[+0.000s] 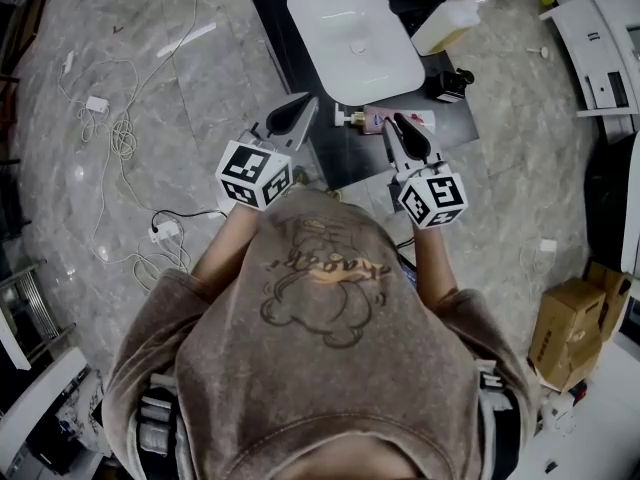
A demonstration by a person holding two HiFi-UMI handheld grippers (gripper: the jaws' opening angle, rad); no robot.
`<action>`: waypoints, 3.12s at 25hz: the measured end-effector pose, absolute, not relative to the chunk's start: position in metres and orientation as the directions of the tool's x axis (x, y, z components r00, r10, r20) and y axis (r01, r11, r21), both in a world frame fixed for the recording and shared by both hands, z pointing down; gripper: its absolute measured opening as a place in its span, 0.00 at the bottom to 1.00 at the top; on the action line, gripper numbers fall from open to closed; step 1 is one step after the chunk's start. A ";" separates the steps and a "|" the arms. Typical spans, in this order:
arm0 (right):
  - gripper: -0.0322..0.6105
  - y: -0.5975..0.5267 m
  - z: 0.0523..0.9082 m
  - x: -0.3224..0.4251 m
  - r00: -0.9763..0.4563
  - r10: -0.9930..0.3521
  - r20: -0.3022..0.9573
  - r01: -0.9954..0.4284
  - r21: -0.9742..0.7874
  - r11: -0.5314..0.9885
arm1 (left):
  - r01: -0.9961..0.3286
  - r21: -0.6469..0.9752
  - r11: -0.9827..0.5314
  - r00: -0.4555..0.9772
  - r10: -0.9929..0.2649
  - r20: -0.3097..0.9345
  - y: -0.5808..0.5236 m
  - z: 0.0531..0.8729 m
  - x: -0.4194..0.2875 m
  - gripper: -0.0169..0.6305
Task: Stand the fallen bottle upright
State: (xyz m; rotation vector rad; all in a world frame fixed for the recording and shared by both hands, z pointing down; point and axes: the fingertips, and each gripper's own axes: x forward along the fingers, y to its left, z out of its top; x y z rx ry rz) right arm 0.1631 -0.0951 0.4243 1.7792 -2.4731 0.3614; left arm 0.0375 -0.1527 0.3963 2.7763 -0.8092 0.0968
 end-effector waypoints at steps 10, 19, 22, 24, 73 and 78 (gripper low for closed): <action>0.40 -0.106 0.451 0.135 -0.505 -0.789 0.348 -0.858 -0.104 0.503 | -0.541 0.232 -0.809 0.841 -0.526 0.129 -0.162 0.398 0.028 0.05; 0.51 -0.123 0.505 0.119 -0.565 -0.613 0.552 -0.748 -0.030 0.662 | -0.568 0.231 -0.790 0.823 -0.551 0.138 -0.167 0.403 0.014 0.05; 0.52 -0.129 0.522 0.114 -0.565 -0.558 0.608 -0.703 0.000 0.711 | -0.577 0.229 -0.784 0.817 -0.559 0.142 -0.167 0.403 0.011 0.05; 0.52 -0.133 0.533 0.113 -0.556 -0.531 0.639 -0.678 0.021 0.735 | -0.583 0.230 -0.779 0.812 -0.565 0.143 -0.168 0.404 0.010 0.05; 0.32 -0.139 0.647 0.080 -0.293 -0.093 0.952 -0.119 0.060 0.991 | -0.722 0.282 -0.632 0.686 -0.708 0.168 -0.192 0.425 -0.040 0.05; 0.32 -0.135 0.646 0.080 -0.298 -0.108 0.949 -0.114 0.077 0.991 | -0.740 0.284 -0.610 0.666 -0.723 0.181 -0.196 0.428 -0.046 0.05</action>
